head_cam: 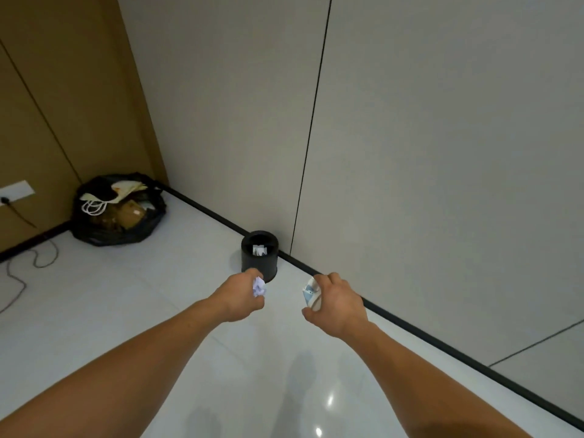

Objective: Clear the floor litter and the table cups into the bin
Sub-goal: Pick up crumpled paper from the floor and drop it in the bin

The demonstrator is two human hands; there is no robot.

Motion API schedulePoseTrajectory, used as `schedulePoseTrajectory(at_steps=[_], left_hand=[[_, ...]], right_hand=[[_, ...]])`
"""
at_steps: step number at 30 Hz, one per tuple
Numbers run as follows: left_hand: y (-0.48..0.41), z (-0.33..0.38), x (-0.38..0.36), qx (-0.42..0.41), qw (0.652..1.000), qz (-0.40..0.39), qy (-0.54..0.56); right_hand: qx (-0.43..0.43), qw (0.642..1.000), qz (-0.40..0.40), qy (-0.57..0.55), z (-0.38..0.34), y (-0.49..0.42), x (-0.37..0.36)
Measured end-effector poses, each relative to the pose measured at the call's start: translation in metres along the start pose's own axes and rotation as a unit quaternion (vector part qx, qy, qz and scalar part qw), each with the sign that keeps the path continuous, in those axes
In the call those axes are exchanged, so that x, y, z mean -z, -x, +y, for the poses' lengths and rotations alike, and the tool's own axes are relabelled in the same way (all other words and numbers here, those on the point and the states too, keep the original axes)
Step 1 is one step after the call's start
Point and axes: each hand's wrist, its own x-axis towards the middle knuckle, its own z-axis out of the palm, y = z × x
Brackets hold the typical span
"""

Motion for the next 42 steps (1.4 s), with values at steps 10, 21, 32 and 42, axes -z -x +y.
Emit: schedulePoseTrajectory(at_steps=[10,21,32,42], left_hand=[[-0.113,-0.023,0.059,-0.001,1.0,0.009,-0.022],[-0.262,-0.054,0.128,0.069,0.997,0.031,-0.023],[-0.456,-0.127,0.166,0.023,0.998,-0.044,0.03],[-0.649,-0.211,0.161,-0.016,0.984,-0.175,-0.003]], right_hand=[[0.017,0.999,-0.005,-0.034,-0.037,-0.135,-0.011],[0.029,0.996,-0.06,-0.065,-0.037,-0.332,-0.01],[-0.031,0.991,-0.111,-0.065,-0.057,-0.497,-0.068],[-0.191,0.961,-0.149,-0.136,-0.071,-0.631,-0.152]])
